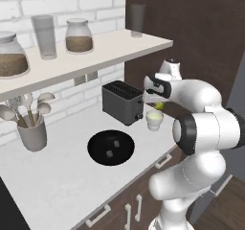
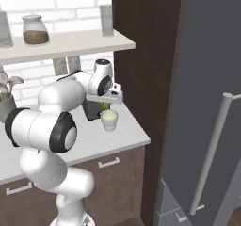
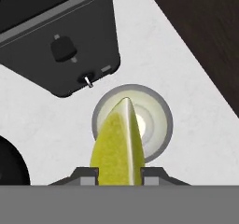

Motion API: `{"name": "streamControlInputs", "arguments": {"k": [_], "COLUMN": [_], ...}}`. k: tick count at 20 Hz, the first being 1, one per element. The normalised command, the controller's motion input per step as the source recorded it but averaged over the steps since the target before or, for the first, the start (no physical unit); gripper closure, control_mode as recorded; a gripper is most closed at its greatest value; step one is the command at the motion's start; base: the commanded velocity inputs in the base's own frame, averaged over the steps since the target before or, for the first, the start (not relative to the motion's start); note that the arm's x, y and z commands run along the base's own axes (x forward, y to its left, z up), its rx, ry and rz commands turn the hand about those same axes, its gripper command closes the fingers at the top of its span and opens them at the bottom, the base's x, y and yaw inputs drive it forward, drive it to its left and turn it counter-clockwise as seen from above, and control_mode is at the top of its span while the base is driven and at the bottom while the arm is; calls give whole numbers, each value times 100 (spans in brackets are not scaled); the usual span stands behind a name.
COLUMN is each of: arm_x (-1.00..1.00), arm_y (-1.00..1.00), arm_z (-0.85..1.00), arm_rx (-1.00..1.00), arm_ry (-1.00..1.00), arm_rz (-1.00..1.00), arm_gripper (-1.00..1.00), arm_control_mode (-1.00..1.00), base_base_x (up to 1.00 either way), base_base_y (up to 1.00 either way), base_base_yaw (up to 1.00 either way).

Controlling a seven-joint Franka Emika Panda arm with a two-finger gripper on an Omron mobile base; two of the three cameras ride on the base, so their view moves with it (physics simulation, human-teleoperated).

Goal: Grab a lemon wedge from the fridge and one ice cube from the ice bowl, and put them in the glass of lemonade.

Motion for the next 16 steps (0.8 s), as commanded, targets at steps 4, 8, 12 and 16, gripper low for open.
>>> {"name": "streamControlInputs", "arguments": {"k": [4, 8, 12, 16], "arm_x": [19, 13, 1, 0], "arm_y": [-9, -14, 0, 0], "arm_z": [-1, -12, -73, -45], "arm_rx": [0, 0, 0, 0], "arm_ry": [0, 0, 4, 1], "arm_rz": [0, 0, 0, 0], "arm_gripper": [100, 100, 100, 100], "arm_control_mode": [-100, -100, -100, -100], "base_base_x": [0, 0, 0, 0], "base_base_y": [0, 0, 0, 0], "base_base_yaw": [0, 0, 0, 0]}}
